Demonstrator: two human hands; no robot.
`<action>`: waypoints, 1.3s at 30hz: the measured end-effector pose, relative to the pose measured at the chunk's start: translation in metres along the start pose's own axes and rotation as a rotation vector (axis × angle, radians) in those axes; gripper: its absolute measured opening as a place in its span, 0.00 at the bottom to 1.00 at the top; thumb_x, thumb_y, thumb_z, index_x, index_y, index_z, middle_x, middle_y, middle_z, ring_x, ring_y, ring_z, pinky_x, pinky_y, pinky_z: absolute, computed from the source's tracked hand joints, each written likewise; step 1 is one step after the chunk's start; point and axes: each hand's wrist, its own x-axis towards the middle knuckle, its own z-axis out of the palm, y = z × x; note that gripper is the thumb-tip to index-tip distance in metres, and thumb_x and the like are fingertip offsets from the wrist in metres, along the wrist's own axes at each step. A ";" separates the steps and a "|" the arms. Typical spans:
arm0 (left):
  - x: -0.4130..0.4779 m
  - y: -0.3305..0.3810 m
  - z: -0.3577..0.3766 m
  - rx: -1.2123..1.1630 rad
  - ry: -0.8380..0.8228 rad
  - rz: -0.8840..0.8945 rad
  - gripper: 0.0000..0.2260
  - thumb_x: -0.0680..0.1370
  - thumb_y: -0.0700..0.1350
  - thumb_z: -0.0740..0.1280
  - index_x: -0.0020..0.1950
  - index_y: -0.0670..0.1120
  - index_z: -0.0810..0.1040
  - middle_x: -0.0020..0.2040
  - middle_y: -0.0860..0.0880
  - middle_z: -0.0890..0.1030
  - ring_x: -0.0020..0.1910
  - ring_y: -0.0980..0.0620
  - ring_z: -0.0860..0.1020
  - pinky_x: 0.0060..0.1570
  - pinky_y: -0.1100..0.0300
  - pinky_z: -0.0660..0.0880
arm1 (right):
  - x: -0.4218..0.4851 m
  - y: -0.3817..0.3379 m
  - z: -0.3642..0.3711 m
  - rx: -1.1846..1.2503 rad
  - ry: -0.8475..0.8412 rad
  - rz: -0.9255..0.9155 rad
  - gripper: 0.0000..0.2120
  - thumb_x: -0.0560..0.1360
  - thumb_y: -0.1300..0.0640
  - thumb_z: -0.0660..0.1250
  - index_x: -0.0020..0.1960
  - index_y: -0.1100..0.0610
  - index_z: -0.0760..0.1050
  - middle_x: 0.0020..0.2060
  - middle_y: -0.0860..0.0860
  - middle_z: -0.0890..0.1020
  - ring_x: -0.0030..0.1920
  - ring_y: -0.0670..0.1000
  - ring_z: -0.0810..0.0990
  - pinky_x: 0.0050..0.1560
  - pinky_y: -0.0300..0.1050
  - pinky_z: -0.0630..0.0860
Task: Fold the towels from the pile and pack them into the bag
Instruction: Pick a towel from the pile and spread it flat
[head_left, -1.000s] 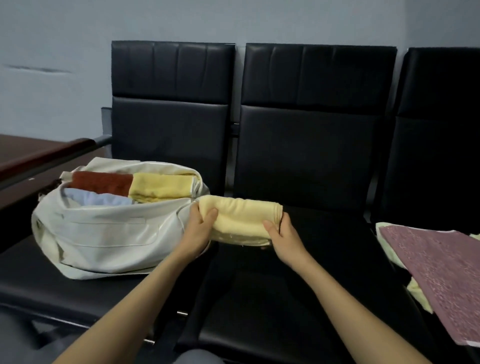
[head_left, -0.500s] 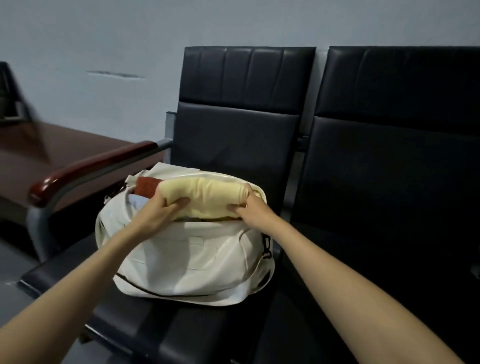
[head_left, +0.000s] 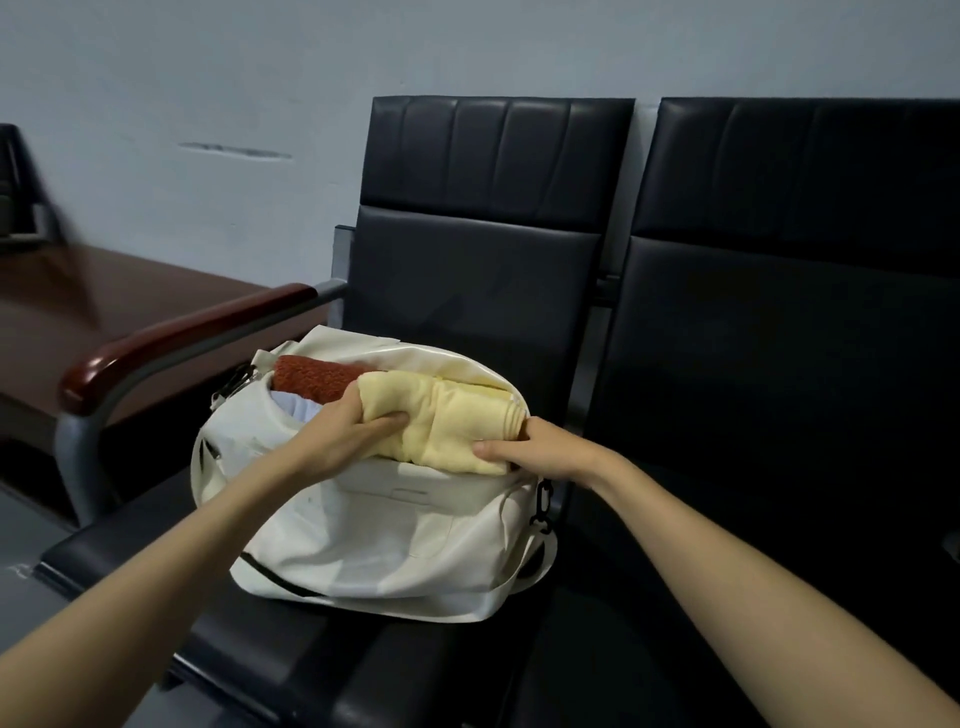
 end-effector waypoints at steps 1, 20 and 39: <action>0.001 -0.002 0.001 0.002 -0.029 -0.029 0.39 0.64 0.70 0.66 0.68 0.49 0.68 0.61 0.51 0.76 0.62 0.51 0.74 0.64 0.49 0.71 | -0.001 -0.003 -0.001 0.030 -0.041 0.019 0.28 0.70 0.42 0.72 0.66 0.52 0.73 0.57 0.46 0.80 0.57 0.47 0.79 0.60 0.45 0.76; -0.040 0.011 0.029 0.645 0.198 0.016 0.31 0.79 0.60 0.58 0.71 0.37 0.58 0.48 0.36 0.81 0.45 0.35 0.79 0.38 0.52 0.66 | -0.009 -0.011 0.016 -0.268 -0.026 0.120 0.22 0.70 0.40 0.68 0.58 0.53 0.77 0.54 0.50 0.79 0.53 0.49 0.77 0.56 0.43 0.76; 0.032 0.034 0.009 0.773 -0.295 -0.557 0.45 0.67 0.72 0.65 0.75 0.46 0.63 0.73 0.46 0.67 0.73 0.42 0.64 0.70 0.48 0.59 | 0.018 -0.045 0.013 -0.698 -0.044 0.337 0.08 0.73 0.53 0.65 0.43 0.57 0.75 0.42 0.51 0.76 0.43 0.54 0.76 0.43 0.45 0.73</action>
